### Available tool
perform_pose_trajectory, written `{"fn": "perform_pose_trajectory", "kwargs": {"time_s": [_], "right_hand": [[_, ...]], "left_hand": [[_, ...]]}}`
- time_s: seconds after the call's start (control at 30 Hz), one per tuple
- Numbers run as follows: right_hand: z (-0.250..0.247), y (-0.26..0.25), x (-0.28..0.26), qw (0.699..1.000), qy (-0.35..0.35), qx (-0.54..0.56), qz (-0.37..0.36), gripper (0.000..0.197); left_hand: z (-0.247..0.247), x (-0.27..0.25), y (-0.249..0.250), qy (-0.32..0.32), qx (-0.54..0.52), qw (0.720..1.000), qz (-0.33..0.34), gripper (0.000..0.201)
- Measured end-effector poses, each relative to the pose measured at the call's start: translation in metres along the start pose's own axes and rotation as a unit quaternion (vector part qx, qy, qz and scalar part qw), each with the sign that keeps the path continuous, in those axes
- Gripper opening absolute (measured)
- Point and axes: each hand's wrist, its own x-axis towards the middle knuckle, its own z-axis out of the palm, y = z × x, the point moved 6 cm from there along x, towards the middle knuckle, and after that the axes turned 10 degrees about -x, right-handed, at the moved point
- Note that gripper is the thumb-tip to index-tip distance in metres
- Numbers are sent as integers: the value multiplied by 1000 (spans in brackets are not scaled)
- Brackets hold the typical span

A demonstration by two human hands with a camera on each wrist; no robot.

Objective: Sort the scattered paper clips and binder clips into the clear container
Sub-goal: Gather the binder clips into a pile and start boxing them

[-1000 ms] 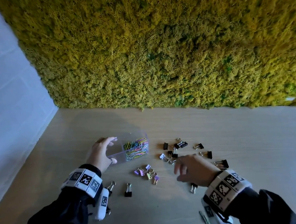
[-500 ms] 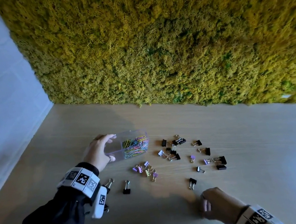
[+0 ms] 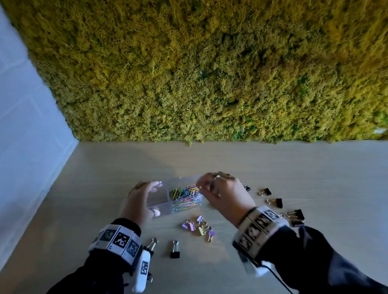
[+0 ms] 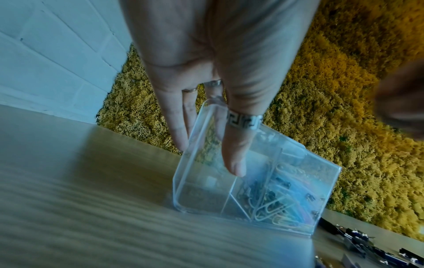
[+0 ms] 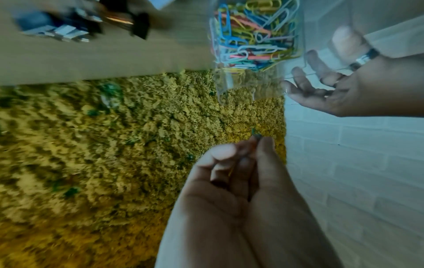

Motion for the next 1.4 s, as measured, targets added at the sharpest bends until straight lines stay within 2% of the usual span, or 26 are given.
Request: {"fn": "perform_pose_trajectory", "kwargs": {"time_s": [0.07, 0.13, 0.23, 0.3, 0.37, 0.5, 0.63, 0.7, 0.77, 0.8, 0.87, 0.9, 0.97, 1.03, 1.07, 1.2, 1.33, 1.4], "right_hand": [[11, -8, 21, 999, -23, -27, -25, 16], [31, -14, 29, 990, -96, -72, -80, 29], [53, -16, 29, 944, -168, -233, -161, 45], [59, -10, 30, 922, -196, -295, -159, 46], [55, -7, 34, 918, -204, -304, -153, 41], [42, -3, 38, 941, -175, -252, -140, 31], [47, -3, 34, 908, -205, -333, -151, 43], [43, -8, 33, 932, -185, -280, -136, 40], [28, -12, 30, 975, -93, -176, -102, 33], [21, -14, 24, 986, -27, -133, -97, 34], [17, -27, 6, 985, 62, -89, -137, 38], [25, -37, -6, 978, 63, -93, -177, 32], [61, -58, -31, 956, -4, -135, -259, 18], [108, -71, -53, 927, -158, -192, -280, 42], [123, -77, -60, 913, -196, -220, -281, 51], [147, -87, -69, 847, -278, -300, -340, 53], [144, -49, -70, 847, -329, -325, -262, 46], [139, -25, -77, 842, -325, -332, -275, 45]], "left_hand": [[0, -1, 1, 11, -6, 1000, -7, 73], [0, -1, 2, 21, -10, 1000, -6, 71], [1, 3, 0, 16, -3, 1000, 4, 71], [2, 4, -2, 7, 1, 1000, 6, 71], [2, 5, -3, -3, -4, 1000, 0, 72], [1, 6, -7, 5, -18, 999, -28, 75], [0, 7, -4, -11, -14, 999, -35, 76], [-2, 7, -5, -20, -29, 998, -48, 75], [-6, 7, -7, -30, -54, 996, -68, 71], [-10, 6, -7, -29, -63, 995, -75, 69], [-26, 2, -7, -17, -70, 994, -76, 67], [-35, 1, -5, -7, -65, 995, -73, 67], [-58, -4, -2, 22, -46, 996, -73, 66], [-77, -6, 2, 49, -31, 996, -73, 64], [-85, -8, 4, 57, -24, 996, -71, 64], [-95, -12, 9, 78, -13, 995, -69, 64], [-84, -20, 2, 70, -26, 995, -73, 65], [-78, -22, -2, 68, -38, 994, -77, 65]]}}
